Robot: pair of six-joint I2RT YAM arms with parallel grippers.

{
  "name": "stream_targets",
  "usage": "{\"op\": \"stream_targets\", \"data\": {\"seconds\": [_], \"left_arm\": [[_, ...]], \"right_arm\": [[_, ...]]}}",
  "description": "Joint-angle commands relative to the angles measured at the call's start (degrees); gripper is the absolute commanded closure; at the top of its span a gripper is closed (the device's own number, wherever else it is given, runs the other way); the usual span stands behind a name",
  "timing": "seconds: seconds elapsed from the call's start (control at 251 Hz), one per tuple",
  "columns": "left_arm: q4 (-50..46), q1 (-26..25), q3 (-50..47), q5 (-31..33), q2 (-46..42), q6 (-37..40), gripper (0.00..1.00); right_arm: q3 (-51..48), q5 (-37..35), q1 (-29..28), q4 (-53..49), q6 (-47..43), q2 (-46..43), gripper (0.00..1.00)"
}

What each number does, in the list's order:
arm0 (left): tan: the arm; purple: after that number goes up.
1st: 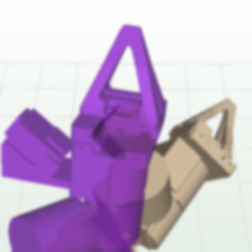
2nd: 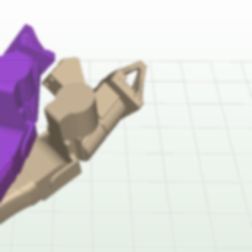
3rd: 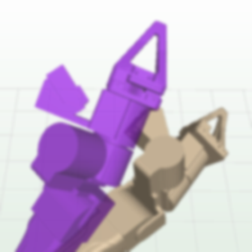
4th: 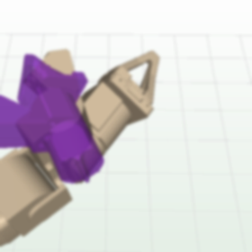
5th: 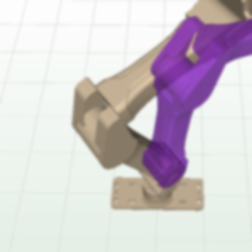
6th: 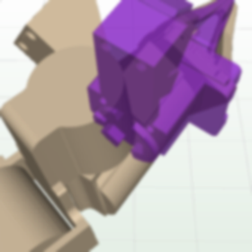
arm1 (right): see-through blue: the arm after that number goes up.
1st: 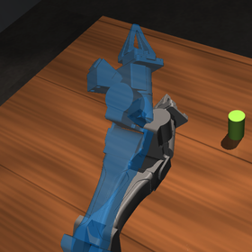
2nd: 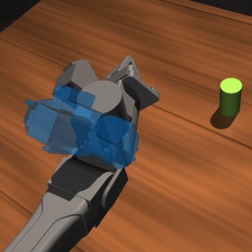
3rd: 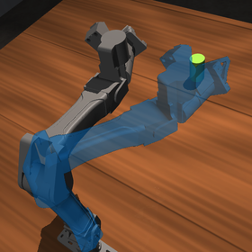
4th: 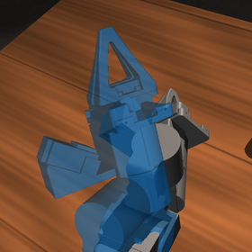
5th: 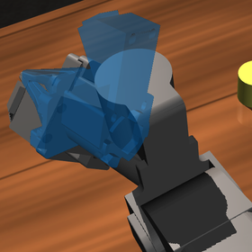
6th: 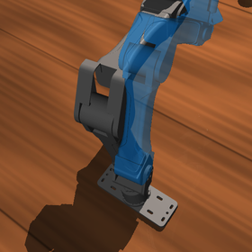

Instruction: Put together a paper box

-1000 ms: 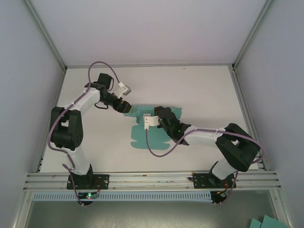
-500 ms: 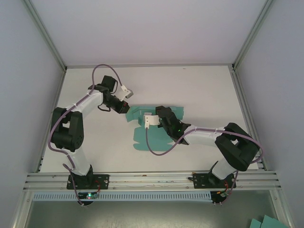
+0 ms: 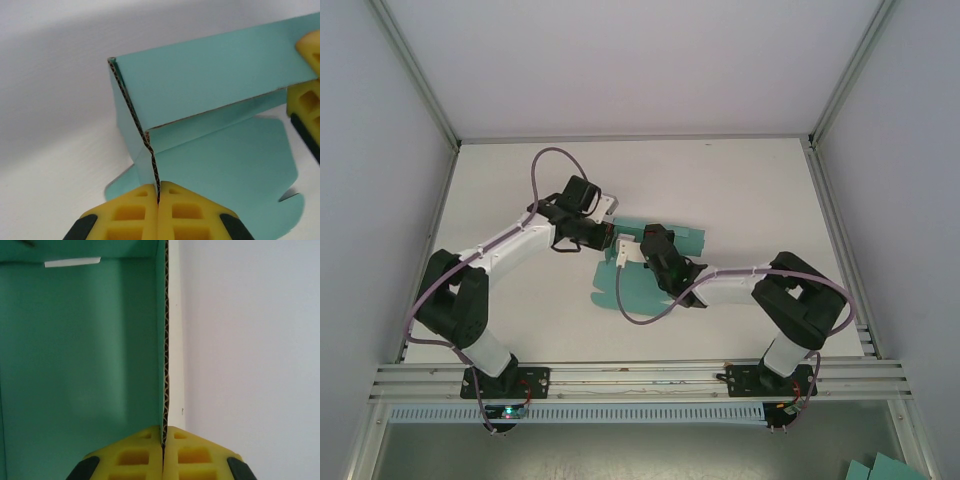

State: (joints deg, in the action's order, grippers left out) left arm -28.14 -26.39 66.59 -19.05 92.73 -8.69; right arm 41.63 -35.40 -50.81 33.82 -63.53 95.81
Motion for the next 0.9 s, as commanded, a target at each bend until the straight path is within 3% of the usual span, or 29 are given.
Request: {"op": "stream_targets", "data": {"seconds": [0.0, 0.164, 0.371, 0.459, 0.551, 0.571, 0.583, 0.714, 0.81, 0.898], "left_arm": [[7.7, -2.2, -0.2, -5.6, -0.9, -6.7, 1.00], [6.3, -2.2, -0.3, -1.9, 0.0, -7.6, 1.00], [10.1, -2.2, -6.6, -0.2, -3.4, -5.2, 0.75], [8.6, -2.1, -7.4, 2.1, -5.2, -5.3, 0.55], [8.1, -2.0, -8.6, 5.1, -9.2, -6.1, 0.19], [8.0, -2.0, -8.9, 6.0, -10.3, -6.1, 0.04], [8.0, -2.0, -9.0, 6.5, -10.8, -6.2, 0.00], [6.1, -0.5, -9.9, 15.9, -16.1, -8.0, 0.00], [3.9, 3.4, -9.7, 22.7, -17.9, -11.7, 0.00], [3.7, 9.6, -10.4, 22.5, -18.3, -15.4, 0.00]], "right_arm": [[0.7, 0.7, -1.8, 3.2, 4.2, 0.3, 1.00], [-1.6, -0.4, -1.5, 4.3, 4.4, -1.0, 1.00], [-6.5, 4.2, 0.7, 5.4, 4.7, -3.9, 1.00], [-8.1, 4.8, 1.6, 5.9, 3.2, -5.2, 1.00], [-9.6, 5.5, 2.1, 6.9, 0.5, -6.4, 1.00], [-9.9, 5.6, 2.1, 7.1, 0.3, -6.6, 1.00], [-9.9, 5.6, 2.1, 7.0, 0.2, -6.8, 1.00], [-9.9, 6.7, 2.4, 7.2, -0.6, -7.1, 1.00], [-9.7, 6.4, 2.4, 8.4, -1.9, -6.1, 1.00], [-9.5, 6.1, 2.3, 8.8, -2.5, -5.4, 1.00]]}}
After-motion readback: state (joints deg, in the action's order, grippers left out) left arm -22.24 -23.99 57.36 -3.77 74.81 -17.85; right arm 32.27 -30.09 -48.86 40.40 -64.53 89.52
